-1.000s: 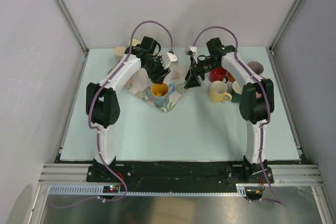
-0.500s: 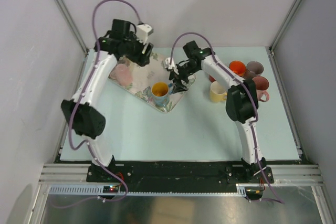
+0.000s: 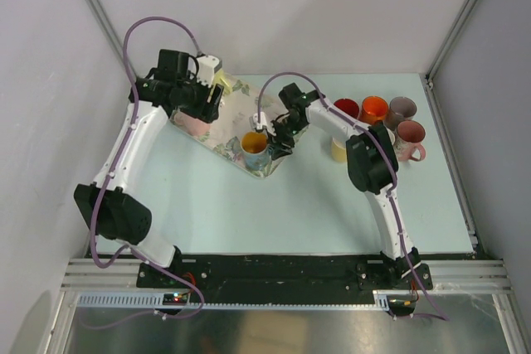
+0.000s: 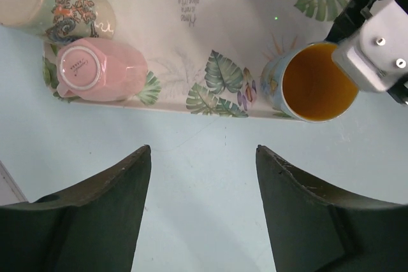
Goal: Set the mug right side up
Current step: Pick up the cup from the tray, then place the cup at the corner of the board.
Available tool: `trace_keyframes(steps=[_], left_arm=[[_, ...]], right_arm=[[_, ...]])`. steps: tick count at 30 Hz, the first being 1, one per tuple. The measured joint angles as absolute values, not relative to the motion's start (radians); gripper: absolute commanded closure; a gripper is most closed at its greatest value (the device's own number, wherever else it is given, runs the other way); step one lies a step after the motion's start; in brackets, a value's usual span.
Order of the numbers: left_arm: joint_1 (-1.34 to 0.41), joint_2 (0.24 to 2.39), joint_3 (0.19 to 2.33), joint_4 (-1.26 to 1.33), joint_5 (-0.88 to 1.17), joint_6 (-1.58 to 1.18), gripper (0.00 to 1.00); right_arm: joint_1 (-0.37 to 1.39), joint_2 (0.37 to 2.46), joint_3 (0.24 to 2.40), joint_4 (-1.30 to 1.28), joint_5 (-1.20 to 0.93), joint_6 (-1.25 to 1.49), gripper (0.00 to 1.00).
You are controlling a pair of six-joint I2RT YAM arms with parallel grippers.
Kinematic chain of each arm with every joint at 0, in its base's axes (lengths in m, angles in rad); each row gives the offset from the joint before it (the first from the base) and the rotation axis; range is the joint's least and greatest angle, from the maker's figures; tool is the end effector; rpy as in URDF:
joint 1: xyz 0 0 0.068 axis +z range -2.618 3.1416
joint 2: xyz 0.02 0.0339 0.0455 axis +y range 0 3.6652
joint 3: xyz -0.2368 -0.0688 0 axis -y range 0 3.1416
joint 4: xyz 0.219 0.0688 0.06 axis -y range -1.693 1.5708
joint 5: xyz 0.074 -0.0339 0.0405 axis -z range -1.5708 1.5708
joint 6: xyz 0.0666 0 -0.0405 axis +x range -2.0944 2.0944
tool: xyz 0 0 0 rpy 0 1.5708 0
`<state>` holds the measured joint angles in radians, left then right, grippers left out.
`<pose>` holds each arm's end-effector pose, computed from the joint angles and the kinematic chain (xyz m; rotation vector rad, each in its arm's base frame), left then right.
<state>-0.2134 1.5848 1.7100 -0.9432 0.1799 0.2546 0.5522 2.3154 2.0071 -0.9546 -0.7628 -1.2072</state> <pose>0.3185 -0.0812 0.3353 0.6341 2.2945 -0.1952 0.3542 0.2723 0.1619 -2.0200 1.4696 0.8223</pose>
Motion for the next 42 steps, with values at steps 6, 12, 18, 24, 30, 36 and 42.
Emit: trace_keyframes(steps=[6,12,18,24,30,36,42], left_arm=[[-0.213,1.581,1.699,-0.945,0.176,0.254,0.30],[-0.213,1.582,1.699,-0.945,0.179,0.253,0.31],[-0.213,1.598,1.717,-0.945,0.180,0.250,0.33],[-0.213,1.642,1.742,-0.945,0.196,0.233,0.34],[-0.213,1.680,1.753,-0.945,0.213,0.216,0.34],[-0.213,1.686,1.762,-0.945,0.215,0.210,0.34],[-0.213,1.698,1.762,-0.945,0.215,0.209,0.34]], right_arm=[[0.556,2.310,1.956,-0.847,-0.704,-1.085,0.89],[0.562,2.284,1.916,-0.744,-0.650,-0.970,1.00],[0.553,2.116,1.711,-0.709,-0.632,-0.881,1.00],[0.485,1.771,1.490,-0.714,-0.674,-0.828,1.00],[0.340,1.437,1.291,-0.741,-0.710,-0.814,1.00],[0.128,1.271,1.126,-0.896,-0.688,-0.862,1.00],[-0.192,1.160,1.036,-1.027,-0.605,-1.012,1.00]])
